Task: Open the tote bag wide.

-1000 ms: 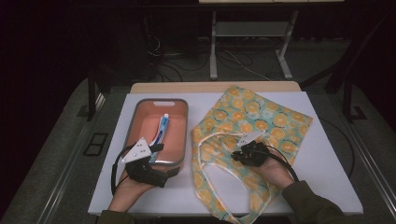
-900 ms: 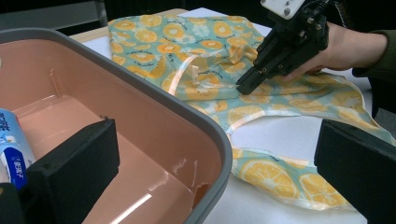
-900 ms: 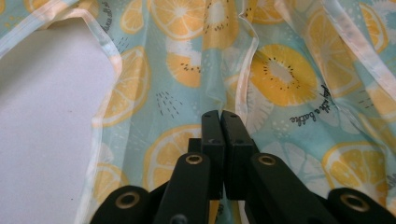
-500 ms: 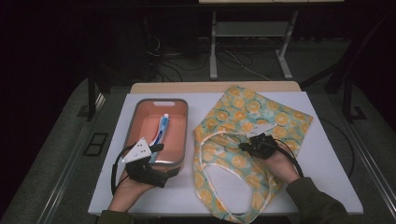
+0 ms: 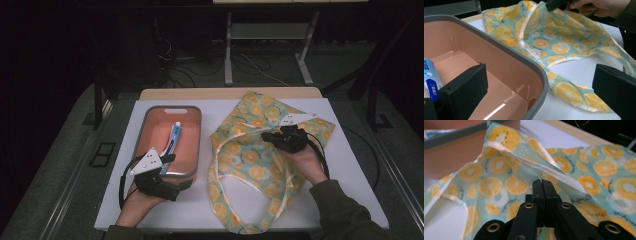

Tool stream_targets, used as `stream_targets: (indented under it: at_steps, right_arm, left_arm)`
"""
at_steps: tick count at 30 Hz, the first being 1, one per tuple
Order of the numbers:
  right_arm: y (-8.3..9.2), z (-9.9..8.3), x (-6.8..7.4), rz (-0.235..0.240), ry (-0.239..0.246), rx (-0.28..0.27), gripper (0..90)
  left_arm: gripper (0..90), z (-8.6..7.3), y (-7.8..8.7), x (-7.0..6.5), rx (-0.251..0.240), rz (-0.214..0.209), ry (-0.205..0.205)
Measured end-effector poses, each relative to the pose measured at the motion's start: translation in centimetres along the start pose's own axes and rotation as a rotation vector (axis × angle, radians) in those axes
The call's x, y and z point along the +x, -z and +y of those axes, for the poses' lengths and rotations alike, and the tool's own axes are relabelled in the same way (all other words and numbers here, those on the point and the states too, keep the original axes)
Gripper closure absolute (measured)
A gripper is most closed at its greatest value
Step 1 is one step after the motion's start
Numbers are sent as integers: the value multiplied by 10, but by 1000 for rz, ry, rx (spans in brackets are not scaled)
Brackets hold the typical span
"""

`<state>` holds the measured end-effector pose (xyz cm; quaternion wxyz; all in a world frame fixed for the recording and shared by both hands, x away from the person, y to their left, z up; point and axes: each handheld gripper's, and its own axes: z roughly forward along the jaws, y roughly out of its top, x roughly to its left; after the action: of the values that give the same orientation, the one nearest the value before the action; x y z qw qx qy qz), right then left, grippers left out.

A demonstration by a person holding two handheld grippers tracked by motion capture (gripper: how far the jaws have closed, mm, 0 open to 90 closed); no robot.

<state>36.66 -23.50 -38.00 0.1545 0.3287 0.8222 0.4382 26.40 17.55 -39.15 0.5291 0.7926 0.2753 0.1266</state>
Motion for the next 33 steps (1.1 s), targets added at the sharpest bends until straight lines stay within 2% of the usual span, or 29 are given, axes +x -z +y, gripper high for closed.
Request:
stream_targets:
  at_steps: [7, 12, 16, 20, 26, 33]
  right_arm:
    - [9, 10, -5, 3, -6, -52, 896]
    - [7, 6, -5, 7, -2, -30, 896]
    - [5, 4, -6, 10, 4, -18, 896]
    - [4, 3, -6, 12, 7, -12, 896]
    - [5, 3, -6, 14, 9, -10, 896]
    - [5, 2, -5, 13, 11, -10, 896]
  left_arm:
    - [0, 0, 0, 0, -2, 1, 1]
    - [0, 0, 0, 0, 1, -3, 2]
    - [0, 4, 1, 2, 1, -18, 31]
    - [0, 11, 2, 4, -2, -14, 27]
    - [0, 23, 5, 13, -14, 5, 37]
    - [6, 38, 1, 32, -14, 38, 54]
